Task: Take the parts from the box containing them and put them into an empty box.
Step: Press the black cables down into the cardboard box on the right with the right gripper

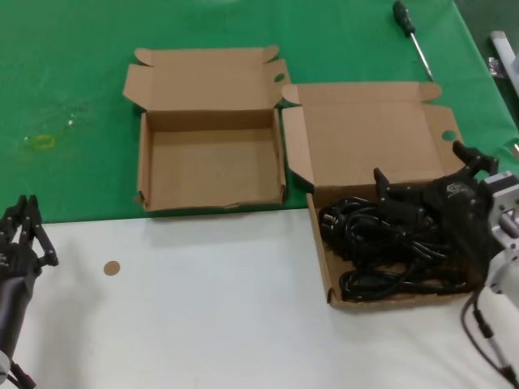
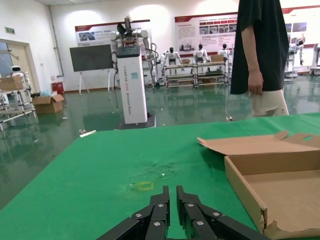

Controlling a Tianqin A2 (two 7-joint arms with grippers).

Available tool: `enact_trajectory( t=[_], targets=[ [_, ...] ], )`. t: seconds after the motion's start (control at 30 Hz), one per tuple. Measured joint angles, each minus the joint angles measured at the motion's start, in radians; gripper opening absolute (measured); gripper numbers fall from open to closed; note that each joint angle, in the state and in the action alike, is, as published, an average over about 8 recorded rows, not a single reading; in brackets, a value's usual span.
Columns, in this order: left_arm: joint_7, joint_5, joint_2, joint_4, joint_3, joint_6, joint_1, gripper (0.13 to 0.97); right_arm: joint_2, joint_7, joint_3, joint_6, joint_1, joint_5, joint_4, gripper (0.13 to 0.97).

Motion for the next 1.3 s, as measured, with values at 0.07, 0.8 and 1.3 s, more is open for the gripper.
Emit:
enact_trajectory(
  t=[0.07,0.8,1.3],
  targets=[
    [0.000,0.000,0.000,0.000,0.000,0.000,0.000,0.210,0.050,0.016,-0.021,-0.010,0.008,0.012,0.007,0.966],
    [0.000,0.000,0.000,0.000,0.000,0.000,0.000,0.152,0.436,-0.104,-0.044,-0.601,0.173,-0.036,-0.038,0.966],
    [0.000,0.000,0.000,0.000,0.000,0.000,0.000,0.152,0.489,-0.384,-0.174,-1.052,0.497,-0.188,-0.182,0.966]
  ],
)
